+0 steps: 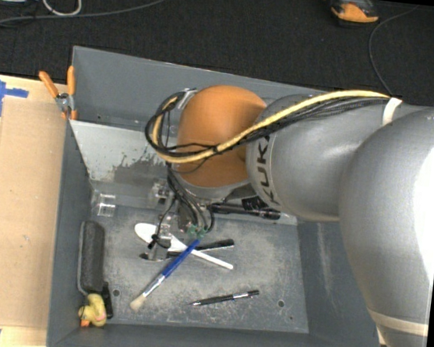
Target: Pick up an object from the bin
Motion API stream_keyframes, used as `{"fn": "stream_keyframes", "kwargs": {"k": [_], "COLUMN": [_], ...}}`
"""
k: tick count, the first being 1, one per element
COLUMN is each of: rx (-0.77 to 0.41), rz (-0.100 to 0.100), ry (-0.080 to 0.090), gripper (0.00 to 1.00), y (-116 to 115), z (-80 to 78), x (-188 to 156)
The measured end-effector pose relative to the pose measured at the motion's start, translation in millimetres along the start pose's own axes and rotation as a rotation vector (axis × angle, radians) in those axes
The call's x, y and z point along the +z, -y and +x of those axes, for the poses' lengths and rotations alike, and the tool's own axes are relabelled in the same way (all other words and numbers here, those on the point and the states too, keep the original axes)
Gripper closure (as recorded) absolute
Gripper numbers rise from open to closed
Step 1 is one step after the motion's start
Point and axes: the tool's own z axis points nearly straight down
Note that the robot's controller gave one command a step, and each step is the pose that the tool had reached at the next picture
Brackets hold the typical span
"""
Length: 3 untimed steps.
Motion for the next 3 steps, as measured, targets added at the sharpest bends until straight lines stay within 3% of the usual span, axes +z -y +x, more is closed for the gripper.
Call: {"fn": "stream_keyframes", "kwargs": {"k": [1, 2, 3], "rx": [0.004, -0.104, -0.01], "rz": [-0.001, 0.0, -0.006], "ry": [0.005, 0.0, 0.015], "gripper": [0.0, 0.0, 0.0], "y": [1, 68, 76], "z": [-1.6, -2.4, -1.7], "x": [-2, 73, 13]}}
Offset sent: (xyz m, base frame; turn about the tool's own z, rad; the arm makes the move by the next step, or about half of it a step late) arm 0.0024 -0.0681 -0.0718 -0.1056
